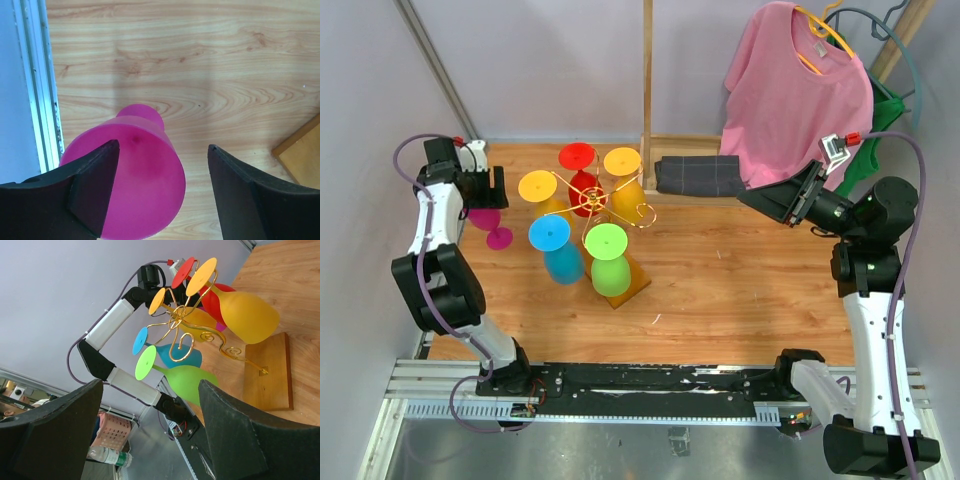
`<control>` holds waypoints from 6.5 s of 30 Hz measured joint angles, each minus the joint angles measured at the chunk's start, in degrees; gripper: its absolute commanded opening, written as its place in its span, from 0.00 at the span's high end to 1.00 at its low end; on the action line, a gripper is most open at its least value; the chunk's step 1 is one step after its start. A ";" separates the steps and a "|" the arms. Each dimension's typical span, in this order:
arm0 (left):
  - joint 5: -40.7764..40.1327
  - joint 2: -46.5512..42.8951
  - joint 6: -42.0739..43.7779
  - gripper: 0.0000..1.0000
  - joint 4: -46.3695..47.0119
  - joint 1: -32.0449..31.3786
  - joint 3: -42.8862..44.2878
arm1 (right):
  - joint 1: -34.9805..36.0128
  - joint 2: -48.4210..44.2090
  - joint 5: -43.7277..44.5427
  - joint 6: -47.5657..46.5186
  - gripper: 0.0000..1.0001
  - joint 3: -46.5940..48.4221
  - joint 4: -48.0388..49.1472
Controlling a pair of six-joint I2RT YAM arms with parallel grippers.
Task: Take the wine glass off the wine glass rack
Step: Place the wine glass at the center of the board, then pick up the wine glass from the wine rack.
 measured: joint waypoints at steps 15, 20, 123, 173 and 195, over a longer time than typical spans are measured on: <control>2.91 -2.84 0.00 0.20 -5.53 -0.92 5.95 | 0.00 0.02 0.33 -0.31 0.20 -0.46 0.31; 3.89 -5.99 -0.04 0.20 -7.54 -0.96 10.93 | 0.00 0.48 0.44 -1.16 0.20 -0.50 -0.11; 9.05 -15.32 -10.45 0.18 -14.67 -0.98 24.92 | 52.15 17.86 31.45 3.65 0.99 4.35 -1.68; 8.96 -17.25 -10.01 0.18 -14.71 -0.98 23.45 | 52.15 20.94 29.62 12.24 0.99 5.40 2.58; 8.98 -17.20 -10.01 0.18 -14.73 -0.98 23.34 | 52.15 23.82 29.24 11.91 0.99 6.75 -0.66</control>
